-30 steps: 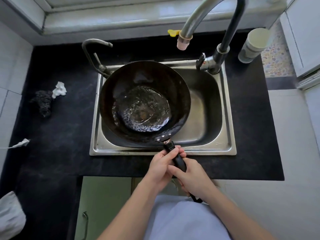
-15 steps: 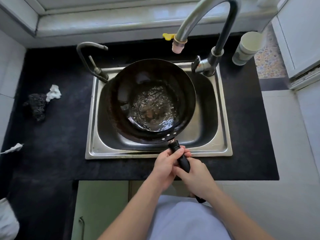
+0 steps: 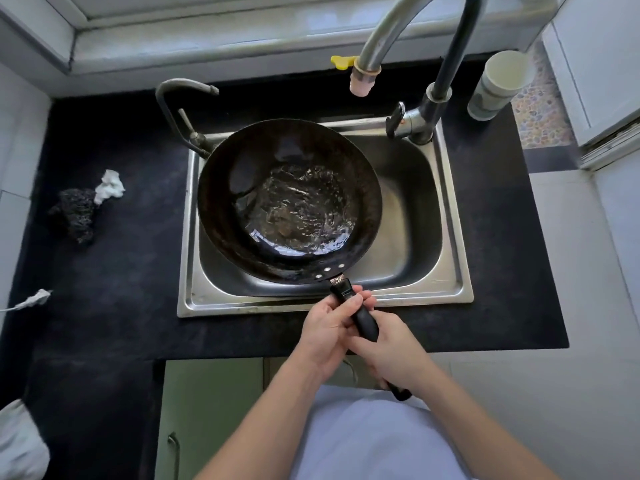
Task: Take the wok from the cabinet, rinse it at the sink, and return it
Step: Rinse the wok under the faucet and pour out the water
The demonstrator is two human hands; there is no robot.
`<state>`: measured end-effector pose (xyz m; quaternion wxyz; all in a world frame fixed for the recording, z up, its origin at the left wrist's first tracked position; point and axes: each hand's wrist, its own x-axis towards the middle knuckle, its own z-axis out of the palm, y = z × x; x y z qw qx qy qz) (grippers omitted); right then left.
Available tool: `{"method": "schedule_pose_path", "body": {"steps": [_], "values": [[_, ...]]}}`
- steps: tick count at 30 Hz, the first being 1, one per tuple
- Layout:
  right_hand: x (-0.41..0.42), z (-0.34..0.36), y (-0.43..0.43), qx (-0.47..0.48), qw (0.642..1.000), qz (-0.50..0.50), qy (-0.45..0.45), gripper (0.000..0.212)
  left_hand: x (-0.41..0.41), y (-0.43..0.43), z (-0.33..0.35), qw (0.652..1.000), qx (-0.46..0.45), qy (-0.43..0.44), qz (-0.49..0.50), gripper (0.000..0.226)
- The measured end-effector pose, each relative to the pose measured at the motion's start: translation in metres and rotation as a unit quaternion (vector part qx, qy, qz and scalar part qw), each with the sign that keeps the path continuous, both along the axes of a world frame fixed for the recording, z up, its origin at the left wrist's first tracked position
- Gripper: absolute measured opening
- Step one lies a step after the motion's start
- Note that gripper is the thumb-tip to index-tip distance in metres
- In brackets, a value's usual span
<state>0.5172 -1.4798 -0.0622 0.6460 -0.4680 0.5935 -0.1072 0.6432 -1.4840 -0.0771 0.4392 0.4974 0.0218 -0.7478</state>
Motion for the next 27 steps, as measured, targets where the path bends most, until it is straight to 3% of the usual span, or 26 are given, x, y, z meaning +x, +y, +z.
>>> {"method": "schedule_pose_path", "body": {"steps": [4,6,9,11,23,27], "values": [[0.015,-0.001,0.008,-0.108,0.991,-0.009,0.083,0.011,0.013,0.0,-0.003,0.999,-0.004,0.033,0.017,0.021],[0.02,0.0,0.013,-0.137,0.983,0.008,0.124,0.027,0.015,0.0,-0.004,1.0,0.0,0.026,0.015,0.019],[0.028,0.006,0.019,-0.154,0.939,0.093,0.293,0.039,0.012,0.001,-0.007,1.0,-0.005,-0.004,0.002,0.016],[0.03,0.009,0.019,-0.171,0.924,0.085,0.33,0.038,0.009,-0.001,-0.007,1.0,-0.007,0.009,0.015,0.013],[-0.001,0.003,0.003,-0.18,0.946,0.089,0.253,0.035,-0.013,-0.003,-0.007,0.998,0.018,-0.014,0.065,0.017],[-0.011,0.002,-0.004,-0.203,0.945,0.097,0.235,0.031,-0.023,-0.007,-0.001,0.993,0.023,0.036,0.111,0.019]]}}
